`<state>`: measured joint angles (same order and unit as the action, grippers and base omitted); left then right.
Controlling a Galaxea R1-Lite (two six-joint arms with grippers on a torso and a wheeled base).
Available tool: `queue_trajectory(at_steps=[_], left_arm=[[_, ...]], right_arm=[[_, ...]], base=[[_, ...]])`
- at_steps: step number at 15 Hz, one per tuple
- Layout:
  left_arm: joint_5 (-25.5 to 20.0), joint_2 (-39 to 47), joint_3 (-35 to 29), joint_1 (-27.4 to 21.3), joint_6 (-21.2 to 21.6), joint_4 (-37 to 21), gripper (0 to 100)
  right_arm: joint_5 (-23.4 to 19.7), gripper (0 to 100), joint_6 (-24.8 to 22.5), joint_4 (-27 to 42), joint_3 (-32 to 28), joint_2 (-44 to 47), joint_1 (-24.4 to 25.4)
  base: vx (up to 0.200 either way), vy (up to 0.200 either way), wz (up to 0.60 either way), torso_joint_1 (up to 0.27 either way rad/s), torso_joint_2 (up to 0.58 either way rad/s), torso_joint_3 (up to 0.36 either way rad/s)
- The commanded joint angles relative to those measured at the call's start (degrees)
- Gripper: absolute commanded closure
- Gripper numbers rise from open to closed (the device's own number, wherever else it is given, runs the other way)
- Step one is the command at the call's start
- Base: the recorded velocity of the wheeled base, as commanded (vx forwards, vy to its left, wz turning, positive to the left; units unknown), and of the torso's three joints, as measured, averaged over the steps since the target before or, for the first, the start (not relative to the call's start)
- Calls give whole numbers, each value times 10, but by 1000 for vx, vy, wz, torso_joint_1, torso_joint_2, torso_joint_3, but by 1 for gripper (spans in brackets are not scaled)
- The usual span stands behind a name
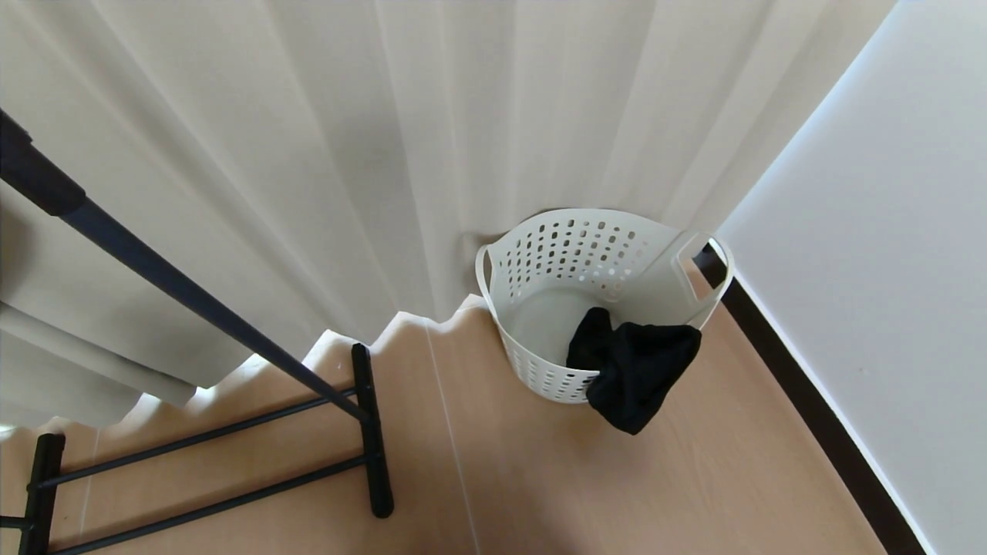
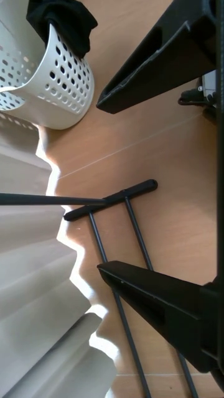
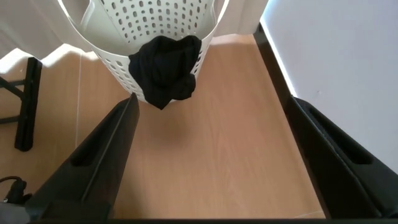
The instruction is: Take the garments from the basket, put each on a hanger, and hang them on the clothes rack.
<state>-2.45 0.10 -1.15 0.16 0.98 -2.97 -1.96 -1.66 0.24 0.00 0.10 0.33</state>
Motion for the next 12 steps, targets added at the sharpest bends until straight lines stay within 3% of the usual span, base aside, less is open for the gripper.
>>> queue_trajectory(at_steps=[1,5,9,12], left_arm=[[0,0,0,0,-1,1,0],[1,0,-1,0,-1,0,0],[1,0,0,0,-2,1,0],[1,0,0,0,-3,1,0]], right_arm=[[-1,0,0,0,0,1,0],[-1,0,-3,0,0,1,0],[-5,0,-14,2,0,1,0],[-41,0,-42,4,-2,44,14]], base=[[0,0,0,2,7,-198],[0,0,0,5,7,-205],[0,0,0,1,4,-44],[0,0,0,0,0,0]])
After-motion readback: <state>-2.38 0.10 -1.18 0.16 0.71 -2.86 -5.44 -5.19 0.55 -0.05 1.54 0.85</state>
